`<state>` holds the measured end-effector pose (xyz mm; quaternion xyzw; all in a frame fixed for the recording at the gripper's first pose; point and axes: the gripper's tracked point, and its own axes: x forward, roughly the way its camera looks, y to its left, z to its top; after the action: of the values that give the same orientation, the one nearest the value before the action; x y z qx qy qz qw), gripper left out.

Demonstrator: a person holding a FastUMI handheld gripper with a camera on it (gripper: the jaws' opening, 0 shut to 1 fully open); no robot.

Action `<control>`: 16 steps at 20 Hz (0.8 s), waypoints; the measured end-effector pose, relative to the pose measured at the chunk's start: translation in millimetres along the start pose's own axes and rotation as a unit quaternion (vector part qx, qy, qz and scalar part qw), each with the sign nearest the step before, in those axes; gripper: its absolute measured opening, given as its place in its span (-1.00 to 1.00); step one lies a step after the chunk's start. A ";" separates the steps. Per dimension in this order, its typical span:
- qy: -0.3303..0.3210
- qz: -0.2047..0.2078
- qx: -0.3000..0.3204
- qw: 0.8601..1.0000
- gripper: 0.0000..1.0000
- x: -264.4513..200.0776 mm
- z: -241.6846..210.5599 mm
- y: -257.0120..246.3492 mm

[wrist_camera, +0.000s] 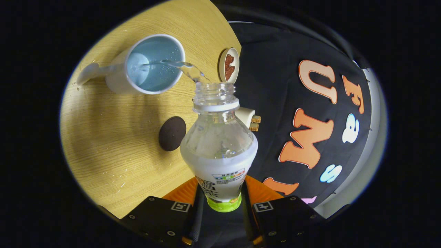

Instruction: Take the bottle from table, then pour the juice into the cup, finally place the bottle on the coaster

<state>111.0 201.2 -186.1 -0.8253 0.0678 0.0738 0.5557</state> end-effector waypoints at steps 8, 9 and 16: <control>-0.001 0.002 -0.028 1.000 0.03 3.7 -1.3 -2.3; -0.002 0.001 -0.032 0.999 0.03 3.9 -1.4 -2.7; -0.011 0.001 -0.060 0.998 0.03 7.6 0.9 -9.0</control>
<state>120.2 205.1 -179.8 -0.8562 0.0584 0.0873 0.5059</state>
